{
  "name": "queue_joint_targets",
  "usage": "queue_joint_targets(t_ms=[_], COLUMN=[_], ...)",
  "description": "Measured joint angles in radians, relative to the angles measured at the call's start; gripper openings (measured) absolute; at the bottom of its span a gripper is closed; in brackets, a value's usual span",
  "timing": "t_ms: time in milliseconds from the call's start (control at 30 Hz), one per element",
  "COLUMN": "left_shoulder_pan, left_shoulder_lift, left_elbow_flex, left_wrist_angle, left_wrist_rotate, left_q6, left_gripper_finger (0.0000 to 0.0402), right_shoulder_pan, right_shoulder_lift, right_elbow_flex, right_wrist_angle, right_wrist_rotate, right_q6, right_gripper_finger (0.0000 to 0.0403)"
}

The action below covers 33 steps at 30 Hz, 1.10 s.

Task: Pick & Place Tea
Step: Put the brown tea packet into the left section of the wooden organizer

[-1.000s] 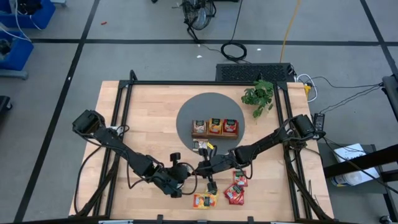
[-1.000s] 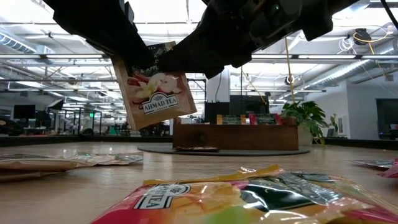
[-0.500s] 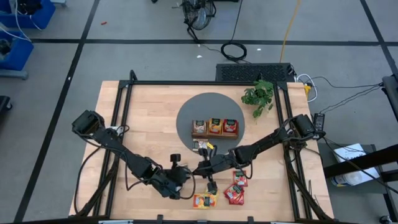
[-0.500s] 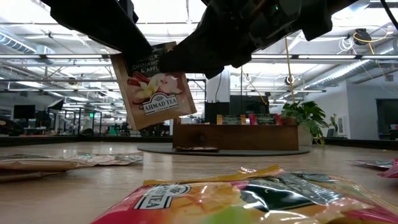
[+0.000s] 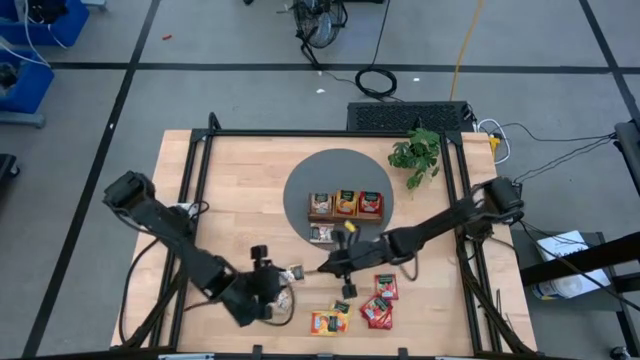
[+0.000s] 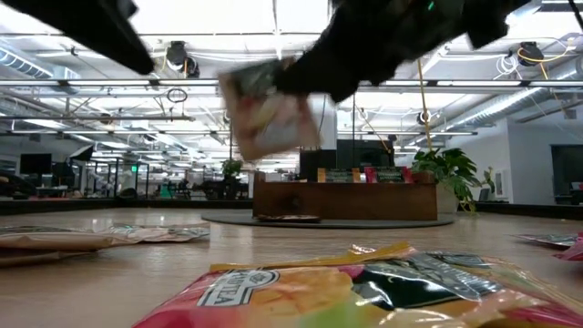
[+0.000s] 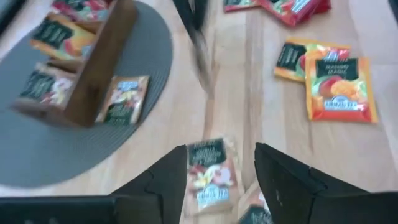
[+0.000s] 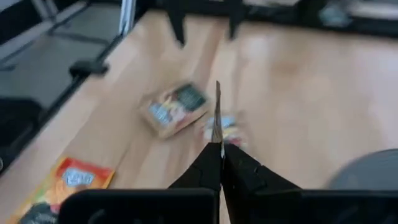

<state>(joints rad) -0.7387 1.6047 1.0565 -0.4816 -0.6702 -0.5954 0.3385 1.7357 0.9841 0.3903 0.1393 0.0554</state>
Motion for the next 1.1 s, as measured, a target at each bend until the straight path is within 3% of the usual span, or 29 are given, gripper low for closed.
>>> queue_joint_targets(t_ms=[200,400,500,667,800,1000,1100], left_shoulder_pan=[-0.093,-0.141,-0.134,-0.118,-0.106,-0.097,-0.098], left_shoulder_lift=[0.012,0.011,0.011,0.012,0.012,0.012,0.012], left_elbow_flex=[-0.009,-0.136,-0.238,-0.402,-0.489,-0.512,-0.512], left_wrist_angle=[-0.014,0.228,0.42,0.741,0.881,0.903,0.903], left_wrist_rotate=[-0.142,-0.29,-0.3,-0.296,-0.275,-0.275,-0.274], left_q6=[-0.031,-0.013,0.018,0.065,0.064,0.048,0.05], left_gripper_finger=[0.0169,0.0053,0.001,0.0018,0.0006,0.0023,0.004], right_shoulder_pan=[-0.026,-0.053,-0.075,-0.131,-0.186,-0.253,-0.296], right_shoulder_lift=[-0.225,-0.367,-0.395,-0.384,-0.379,-0.376,-0.346], right_elbow_flex=[-0.119,-0.194,-0.216,-0.247,-0.251,-0.251,-0.25], right_wrist_angle=[0.019,0.115,0.183,0.282,0.282,0.279,0.297], right_wrist_rotate=[0.044,0.04,0.041,0.032,-0.036,-0.045,-0.134], right_q6=[-0.045,-0.087,-0.095,-0.07,-0.067,-0.067,-0.067], right_gripper_finger=[0.0,0.0,0.0,0.0,0.0,0.0,0.0])
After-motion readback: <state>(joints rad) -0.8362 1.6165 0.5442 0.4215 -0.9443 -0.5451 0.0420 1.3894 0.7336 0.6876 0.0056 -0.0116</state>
